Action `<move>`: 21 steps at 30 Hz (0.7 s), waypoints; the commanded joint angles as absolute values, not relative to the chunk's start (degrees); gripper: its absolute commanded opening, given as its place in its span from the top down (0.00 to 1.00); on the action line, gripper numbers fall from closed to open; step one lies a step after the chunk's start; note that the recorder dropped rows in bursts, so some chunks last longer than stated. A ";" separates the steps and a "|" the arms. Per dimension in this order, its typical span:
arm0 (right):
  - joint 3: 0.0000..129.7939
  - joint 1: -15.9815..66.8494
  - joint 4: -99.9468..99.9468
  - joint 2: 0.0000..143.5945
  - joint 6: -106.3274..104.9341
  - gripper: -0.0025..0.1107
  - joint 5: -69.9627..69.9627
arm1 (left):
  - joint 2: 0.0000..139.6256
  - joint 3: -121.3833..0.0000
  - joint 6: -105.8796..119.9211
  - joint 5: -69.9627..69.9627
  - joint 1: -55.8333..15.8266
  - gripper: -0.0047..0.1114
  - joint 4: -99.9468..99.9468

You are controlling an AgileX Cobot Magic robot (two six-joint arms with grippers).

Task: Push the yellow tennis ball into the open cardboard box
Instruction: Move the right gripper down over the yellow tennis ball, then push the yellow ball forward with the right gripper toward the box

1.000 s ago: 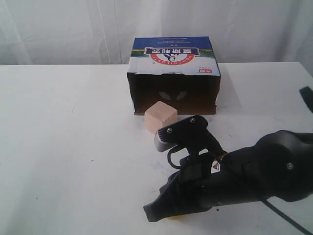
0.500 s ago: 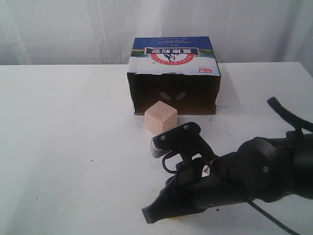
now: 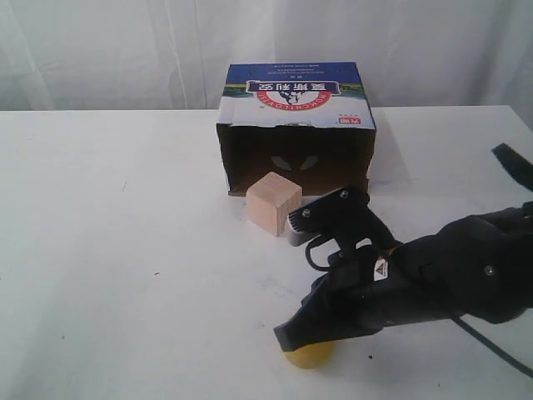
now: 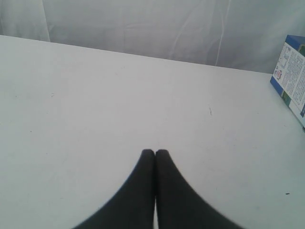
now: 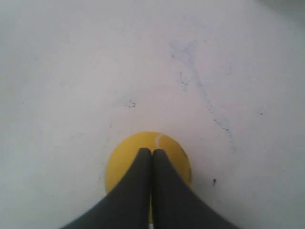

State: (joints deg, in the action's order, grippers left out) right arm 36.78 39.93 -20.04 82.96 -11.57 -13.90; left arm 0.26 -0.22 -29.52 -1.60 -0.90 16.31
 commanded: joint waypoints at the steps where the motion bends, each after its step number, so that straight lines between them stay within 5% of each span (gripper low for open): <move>1: 36.93 37.00 -17.03 80.21 -11.29 0.98 -14.27 | 0.09 0.00 -29.64 -1.27 -0.75 0.96 16.30; 21: 36.93 40.42 -16.45 87.59 -10.22 0.98 -16.20 | 0.09 0.00 -29.64 -1.27 -0.75 0.96 16.30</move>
